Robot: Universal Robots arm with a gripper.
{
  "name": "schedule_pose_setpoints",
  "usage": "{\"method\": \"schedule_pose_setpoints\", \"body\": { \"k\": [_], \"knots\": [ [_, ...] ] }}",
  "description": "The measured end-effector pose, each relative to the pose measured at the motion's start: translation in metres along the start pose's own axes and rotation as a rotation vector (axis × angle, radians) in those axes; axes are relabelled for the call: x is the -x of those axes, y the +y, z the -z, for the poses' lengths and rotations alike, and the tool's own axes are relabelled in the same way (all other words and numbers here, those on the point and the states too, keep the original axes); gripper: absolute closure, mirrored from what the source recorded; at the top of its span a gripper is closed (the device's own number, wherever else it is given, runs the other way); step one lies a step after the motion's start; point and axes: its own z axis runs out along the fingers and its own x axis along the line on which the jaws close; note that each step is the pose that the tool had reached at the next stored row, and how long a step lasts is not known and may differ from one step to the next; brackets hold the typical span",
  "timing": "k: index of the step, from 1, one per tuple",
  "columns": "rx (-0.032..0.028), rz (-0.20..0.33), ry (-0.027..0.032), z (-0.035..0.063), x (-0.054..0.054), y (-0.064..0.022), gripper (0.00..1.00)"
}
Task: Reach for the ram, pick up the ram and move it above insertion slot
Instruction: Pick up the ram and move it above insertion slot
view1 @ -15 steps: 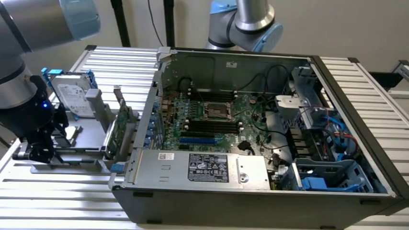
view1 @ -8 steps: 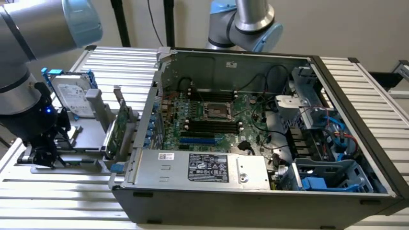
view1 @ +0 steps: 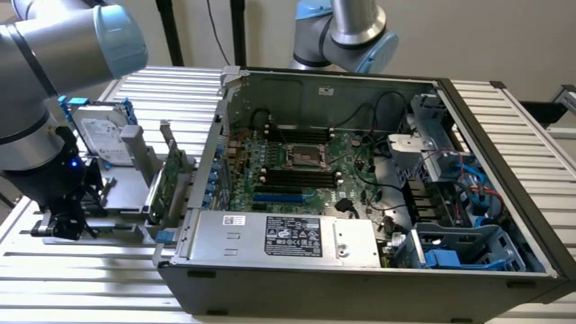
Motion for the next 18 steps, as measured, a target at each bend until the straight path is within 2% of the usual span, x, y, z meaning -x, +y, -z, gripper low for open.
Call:
{"method": "schedule_pose_setpoints", "body": {
  "k": [7,9,10,12,14,15,18],
  "knots": [
    [0.0001,0.0,0.0001,-0.0065,-0.0001,-0.0001,0.52],
    [0.0001,0.0,0.0001,-0.0074,-0.0001,-0.0002,0.6],
    [0.0002,0.0,0.0001,-0.0076,-0.0001,-0.0002,0.6],
    [0.0,0.0,0.0,-0.0079,-0.0001,-0.0002,0.73],
    [0.0,0.0,0.0,-0.0081,-0.0001,-0.0004,0.73],
    [-0.0001,0.0,-0.0001,-0.0081,-0.0001,-0.0005,0.79],
    [-0.0001,0.0,-0.0001,-0.0082,-0.0001,-0.0006,0.79]
  ]
}}
